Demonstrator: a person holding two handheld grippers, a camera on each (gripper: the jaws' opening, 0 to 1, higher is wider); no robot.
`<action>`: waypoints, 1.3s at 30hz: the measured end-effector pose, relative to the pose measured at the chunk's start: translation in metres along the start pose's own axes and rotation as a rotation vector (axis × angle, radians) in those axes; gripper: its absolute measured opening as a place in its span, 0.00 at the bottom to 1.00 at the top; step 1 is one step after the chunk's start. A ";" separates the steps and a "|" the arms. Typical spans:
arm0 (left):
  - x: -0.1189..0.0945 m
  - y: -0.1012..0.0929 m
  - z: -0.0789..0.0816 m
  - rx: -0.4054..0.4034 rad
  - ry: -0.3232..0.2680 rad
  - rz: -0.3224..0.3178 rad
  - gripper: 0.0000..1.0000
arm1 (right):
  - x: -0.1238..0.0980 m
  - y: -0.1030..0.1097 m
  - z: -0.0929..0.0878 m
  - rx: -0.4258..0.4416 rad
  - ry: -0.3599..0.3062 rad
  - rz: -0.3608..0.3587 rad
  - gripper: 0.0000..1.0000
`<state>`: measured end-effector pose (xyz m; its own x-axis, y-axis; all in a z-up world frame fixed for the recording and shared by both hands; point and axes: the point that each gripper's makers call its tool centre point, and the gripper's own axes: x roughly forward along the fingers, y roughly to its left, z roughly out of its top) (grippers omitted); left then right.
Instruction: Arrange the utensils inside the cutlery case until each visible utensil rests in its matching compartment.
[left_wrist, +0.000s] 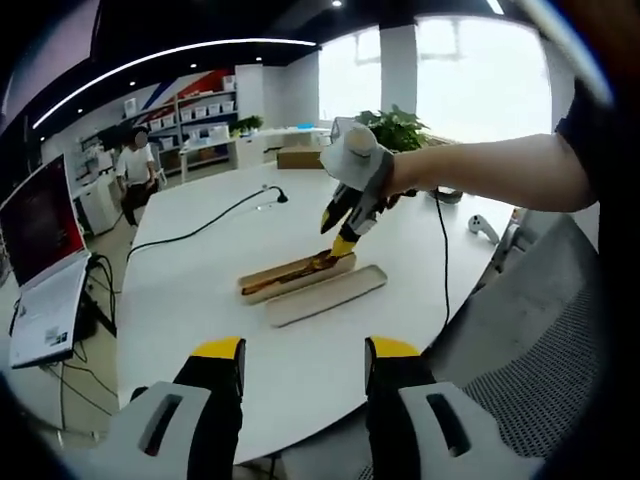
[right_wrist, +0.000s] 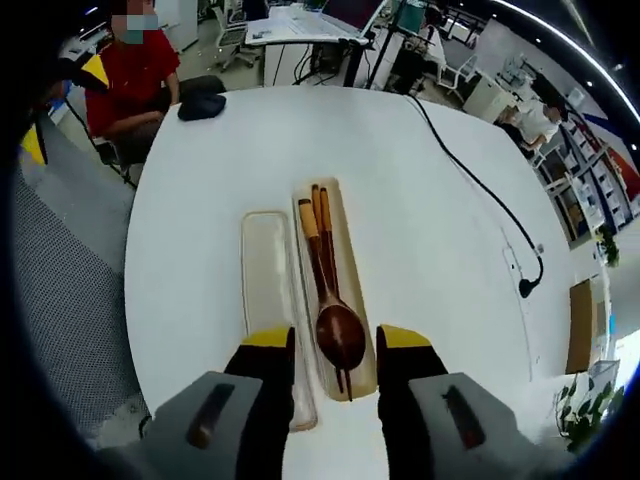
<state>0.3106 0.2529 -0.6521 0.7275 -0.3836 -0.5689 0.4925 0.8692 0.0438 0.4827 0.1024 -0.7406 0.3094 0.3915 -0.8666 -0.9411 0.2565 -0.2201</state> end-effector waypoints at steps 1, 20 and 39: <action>0.000 0.000 0.000 0.002 0.000 0.002 0.49 | -0.004 0.002 -0.002 0.003 -0.001 -0.003 0.31; -0.008 0.006 -0.003 0.050 -0.001 0.051 0.51 | -0.084 0.038 -0.038 0.072 -0.037 -0.085 0.32; -0.007 0.007 -0.026 0.065 0.110 0.081 0.59 | -0.092 0.096 -0.027 0.160 -0.208 -0.016 0.33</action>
<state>0.2965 0.2693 -0.6694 0.7111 -0.2729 -0.6480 0.4666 0.8726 0.1444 0.3600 0.0668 -0.6942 0.3613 0.5552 -0.7492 -0.9074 0.3945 -0.1452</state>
